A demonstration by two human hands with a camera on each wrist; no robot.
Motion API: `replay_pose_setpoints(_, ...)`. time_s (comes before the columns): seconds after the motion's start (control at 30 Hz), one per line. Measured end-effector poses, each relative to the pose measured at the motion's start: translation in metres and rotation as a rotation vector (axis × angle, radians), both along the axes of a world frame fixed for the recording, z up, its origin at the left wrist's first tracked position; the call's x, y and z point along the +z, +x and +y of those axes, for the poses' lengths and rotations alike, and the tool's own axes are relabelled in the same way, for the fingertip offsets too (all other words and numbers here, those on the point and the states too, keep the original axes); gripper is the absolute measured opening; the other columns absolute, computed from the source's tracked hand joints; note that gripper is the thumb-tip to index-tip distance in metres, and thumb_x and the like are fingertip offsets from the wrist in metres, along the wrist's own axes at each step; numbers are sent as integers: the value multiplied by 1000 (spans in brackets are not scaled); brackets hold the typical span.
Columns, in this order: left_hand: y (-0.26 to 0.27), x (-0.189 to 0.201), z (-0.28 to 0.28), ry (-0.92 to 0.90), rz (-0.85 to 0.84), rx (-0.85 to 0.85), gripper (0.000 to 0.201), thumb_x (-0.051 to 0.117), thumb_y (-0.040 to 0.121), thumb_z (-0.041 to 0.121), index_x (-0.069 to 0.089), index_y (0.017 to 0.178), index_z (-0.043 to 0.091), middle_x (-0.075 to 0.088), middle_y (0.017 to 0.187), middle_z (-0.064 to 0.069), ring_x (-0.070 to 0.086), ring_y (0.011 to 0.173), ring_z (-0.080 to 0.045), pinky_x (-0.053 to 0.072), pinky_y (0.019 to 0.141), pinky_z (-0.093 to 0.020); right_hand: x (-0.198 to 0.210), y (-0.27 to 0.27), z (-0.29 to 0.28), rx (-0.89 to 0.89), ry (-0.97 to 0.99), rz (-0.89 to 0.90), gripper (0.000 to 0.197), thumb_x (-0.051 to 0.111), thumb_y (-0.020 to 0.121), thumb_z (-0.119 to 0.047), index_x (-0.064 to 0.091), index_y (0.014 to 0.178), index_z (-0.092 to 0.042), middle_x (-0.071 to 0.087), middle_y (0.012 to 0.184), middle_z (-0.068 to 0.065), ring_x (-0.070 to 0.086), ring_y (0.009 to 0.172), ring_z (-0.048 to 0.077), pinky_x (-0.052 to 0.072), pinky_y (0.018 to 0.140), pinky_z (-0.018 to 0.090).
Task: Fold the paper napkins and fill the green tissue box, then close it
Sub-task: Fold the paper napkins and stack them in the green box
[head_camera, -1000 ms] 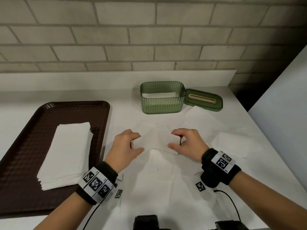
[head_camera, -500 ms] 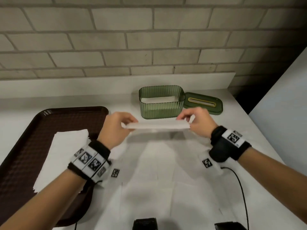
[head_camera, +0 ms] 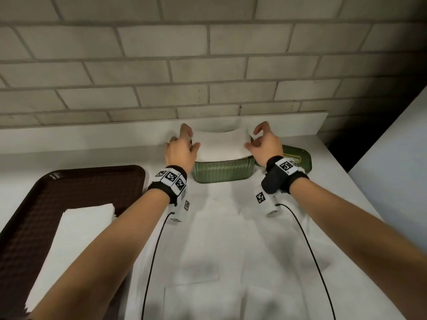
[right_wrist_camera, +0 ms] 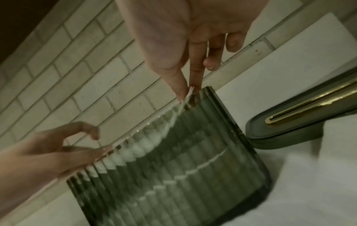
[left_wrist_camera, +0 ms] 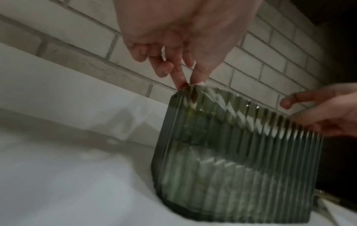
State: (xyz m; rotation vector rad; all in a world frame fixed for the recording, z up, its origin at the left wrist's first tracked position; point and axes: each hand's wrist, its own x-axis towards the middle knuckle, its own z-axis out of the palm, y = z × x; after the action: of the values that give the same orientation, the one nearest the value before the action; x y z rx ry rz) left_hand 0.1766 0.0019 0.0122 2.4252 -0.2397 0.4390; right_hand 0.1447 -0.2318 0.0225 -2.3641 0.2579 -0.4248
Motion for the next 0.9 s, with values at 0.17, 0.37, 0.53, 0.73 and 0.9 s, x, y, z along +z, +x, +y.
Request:
replay_pose_setpoints(0.17,10,3,-9,485,82,-52,14,56,91,30,63,97,20,70,85,-5,52,104,-30,32,90,-39,0,-3,4,103,-477,174,13,52,87,-23,64,90,-26,64,80,-2,52,101,28,36,89,38)
replay_pose_setpoints(0.37,9,28,-20,602,16,-171,34,41,94,31,67,81,13,57,90,-10,46,101,-31,31,84,-41,17,-1,13,203,-774,139,56,26,95,-43,67,77,-9,64,90,6,48,103,29,29,94,46)
replay_pose_setpoints(0.53,5,37,-30,889,323,-383,46,18,98,30,51,73,11,48,68,-6,43,72,-24,28,93,-44,22,13,27,485,-748,426,69,11,101,-41,59,63,-9,61,68,5,59,87,18,9,118,45)
replay_pose_setpoints(0.73,1,27,-38,905,484,-367,48,10,100,31,51,82,14,52,74,-6,48,84,-25,6,115,-54,19,21,35,529,-734,708,65,3,101,-48,54,71,-20,55,80,-2,54,110,17,-8,121,45)
replay_pose_setpoints(0.9,-1,33,-43,880,506,-356,50,12,97,29,59,94,11,61,88,-10,49,89,-25,7,113,-58,24,22,37,521,-718,646,74,4,101,-48,67,89,-12,60,81,2,55,112,20,8,120,41)
